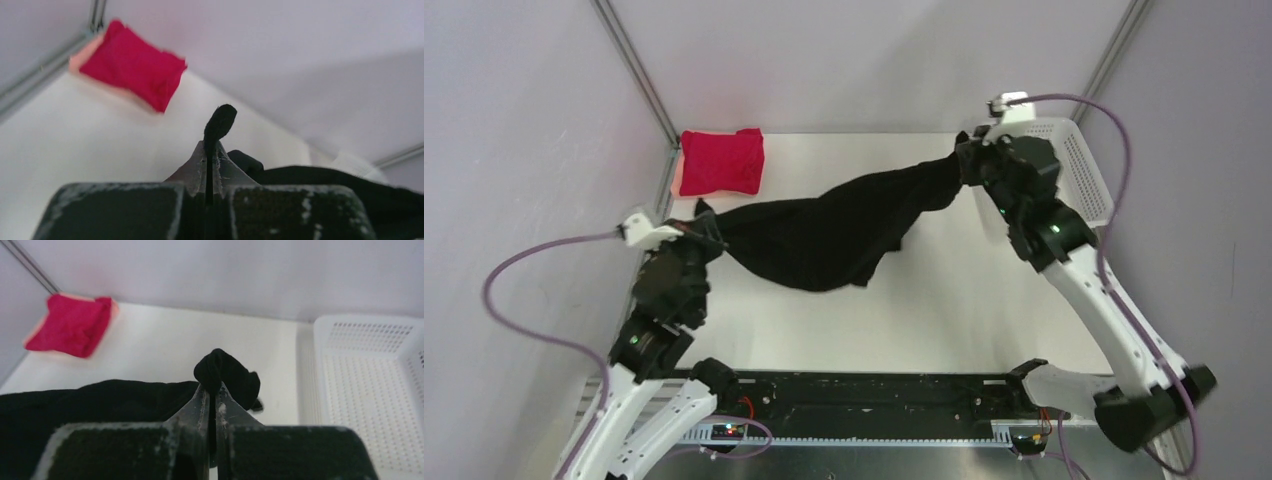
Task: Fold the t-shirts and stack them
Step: Flatten out the tshirt
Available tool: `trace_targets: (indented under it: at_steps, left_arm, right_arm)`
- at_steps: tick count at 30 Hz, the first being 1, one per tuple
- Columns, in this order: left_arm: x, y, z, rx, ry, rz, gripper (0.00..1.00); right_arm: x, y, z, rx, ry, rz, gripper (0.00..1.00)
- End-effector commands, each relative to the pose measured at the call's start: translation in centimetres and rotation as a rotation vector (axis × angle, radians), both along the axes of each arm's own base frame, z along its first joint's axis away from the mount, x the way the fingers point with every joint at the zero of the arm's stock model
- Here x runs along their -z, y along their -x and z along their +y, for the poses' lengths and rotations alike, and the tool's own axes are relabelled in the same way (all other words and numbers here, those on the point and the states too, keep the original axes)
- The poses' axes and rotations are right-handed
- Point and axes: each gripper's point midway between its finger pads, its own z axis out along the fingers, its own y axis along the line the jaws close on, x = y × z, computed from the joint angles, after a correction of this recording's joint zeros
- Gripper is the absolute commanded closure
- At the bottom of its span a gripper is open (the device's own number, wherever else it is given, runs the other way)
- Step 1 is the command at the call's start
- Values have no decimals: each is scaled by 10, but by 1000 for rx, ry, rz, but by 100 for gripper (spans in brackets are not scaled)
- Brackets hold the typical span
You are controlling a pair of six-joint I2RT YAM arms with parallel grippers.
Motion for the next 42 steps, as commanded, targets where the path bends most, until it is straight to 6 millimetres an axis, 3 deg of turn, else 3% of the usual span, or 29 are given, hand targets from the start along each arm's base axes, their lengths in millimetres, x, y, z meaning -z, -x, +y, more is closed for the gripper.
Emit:
trace_targets:
  at_steps: [1,4,9,13,16,20,23,24,26,27,28,29,30,31,32,33,34,35,36,37,38,39,41,42]
  left_arm:
    - [-77,45,49,-133,4,-205,100]
    - [-111,72,63,-121,37,-309,100]
    - [-162,116,63,10,68,-482,100]
    - [-187,125,64,27,55,-522,100]
    - [-190,108,67,-35,14,-467,100]
    - [-171,68,77,-220,-55,-302,100]
    - [-151,33,72,-309,-137,-175,100]
    - [-137,12,66,-326,-179,-116,100]
    - [-108,-25,56,-306,-217,-34,100]
    - [-89,-40,63,-327,-227,14,100]
    - [-63,-67,51,-267,-218,71,100]
    - [-43,-80,62,-292,-215,122,100]
    - [-10,-106,58,-270,-216,207,100]
    - [28,-131,67,-295,-231,308,100]
    - [44,-145,68,-284,-238,354,98]
    - [76,-170,76,-287,-254,446,93]
    - [92,-183,74,-248,-246,487,77]
    - [117,-204,73,-201,-222,545,65]
    - [128,-212,70,-173,-207,572,38]
    - [142,-225,66,-137,-168,593,25]
    - [146,-229,64,-125,-154,598,7]
    - [149,-235,60,-104,-138,601,4]
    - [147,-238,55,-81,-121,591,1]
    - [144,-238,54,-74,-117,585,0]
  right_arm:
    - [-64,46,-19,-34,-39,-186,100]
    - [-109,94,-29,-109,-88,-324,100]
    - [-157,169,-34,-267,-146,-504,100]
    - [-174,199,-46,-278,-153,-573,100]
    - [-171,194,-54,-228,-152,-554,100]
    - [-151,156,-66,-81,-93,-467,100]
    - [-114,107,-78,96,-36,-327,100]
    - [-102,97,-79,125,-24,-288,100]
    - [-55,59,-77,185,4,-142,99]
    - [-34,47,-77,198,-20,-79,99]
    - [-1,29,-72,202,-5,15,98]
    - [24,18,-71,198,-37,86,97]
    - [58,0,-65,201,-50,178,97]
    - [77,-11,-60,173,-69,225,96]
    - [114,-29,-54,167,-65,313,93]
    - [125,-42,-51,154,-82,327,88]
    - [153,-59,-47,160,-74,388,82]
    - [162,-71,-47,162,-74,394,74]
    - [179,-87,-46,169,-62,428,68]
    - [184,-94,-47,174,-60,437,49]
    - [190,-105,-47,175,-52,448,37]
    - [193,-108,-47,179,-47,456,16]
    - [191,-113,-46,178,-33,449,3]
    - [188,-113,-46,183,-27,441,2]
